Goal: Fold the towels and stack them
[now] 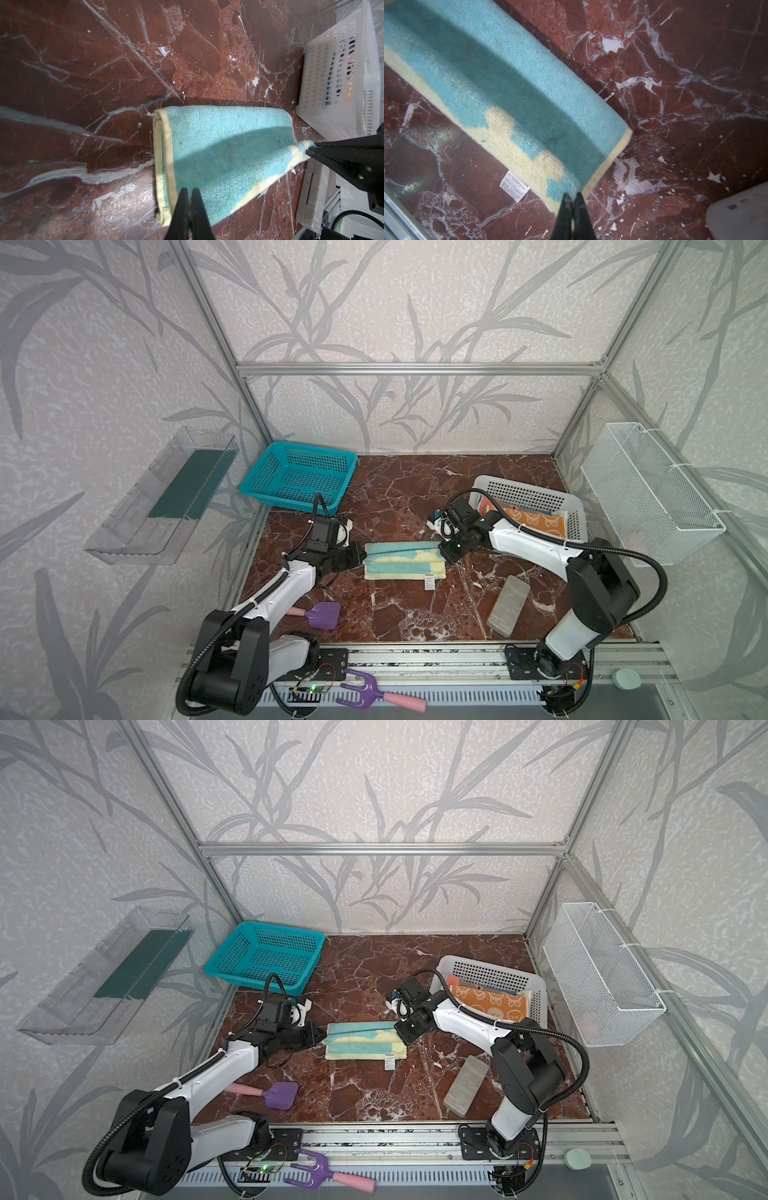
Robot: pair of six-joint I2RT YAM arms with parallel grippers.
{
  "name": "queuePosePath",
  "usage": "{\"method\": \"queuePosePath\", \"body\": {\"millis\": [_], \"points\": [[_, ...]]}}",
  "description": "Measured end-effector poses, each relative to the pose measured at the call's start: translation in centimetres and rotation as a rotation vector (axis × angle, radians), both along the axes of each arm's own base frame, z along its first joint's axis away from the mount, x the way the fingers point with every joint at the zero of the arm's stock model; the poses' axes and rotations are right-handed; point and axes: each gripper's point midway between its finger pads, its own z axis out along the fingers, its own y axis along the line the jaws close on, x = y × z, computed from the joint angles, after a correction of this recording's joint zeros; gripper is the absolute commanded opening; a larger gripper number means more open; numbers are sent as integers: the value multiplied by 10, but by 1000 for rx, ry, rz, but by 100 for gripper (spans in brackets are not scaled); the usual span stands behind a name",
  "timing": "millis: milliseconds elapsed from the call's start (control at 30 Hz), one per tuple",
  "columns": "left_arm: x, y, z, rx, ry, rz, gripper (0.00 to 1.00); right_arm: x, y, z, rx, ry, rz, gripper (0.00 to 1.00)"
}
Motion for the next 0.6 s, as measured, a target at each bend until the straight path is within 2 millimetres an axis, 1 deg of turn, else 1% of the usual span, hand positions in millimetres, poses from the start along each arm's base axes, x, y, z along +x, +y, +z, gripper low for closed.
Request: {"method": "queuePosePath", "body": {"millis": [167,200,233,300,333,400,467,600], "points": [[-16,-2,-26,-23,82,14,0,-17,-3,-20,9,71,-2,0],[-20,-2,-32,-27,99,16,2,-19,-3,-24,9,87,-2,4],[-23,-2,-36,-29,113,21,10,-21,-3,-27,8,98,-4,12],[-25,-1,-40,-27,131,31,21,-22,-2,-30,9,111,-5,25],[-24,0,-40,-19,128,37,24,-23,-3,-30,5,117,-8,31],[-25,3,-38,-5,126,47,27,-27,-4,-28,4,129,-8,36],[-26,7,-32,10,108,60,28,-30,-6,-22,8,134,-6,37],[-20,14,-7,28,9,88,28,-37,-6,6,55,106,4,37]]}}
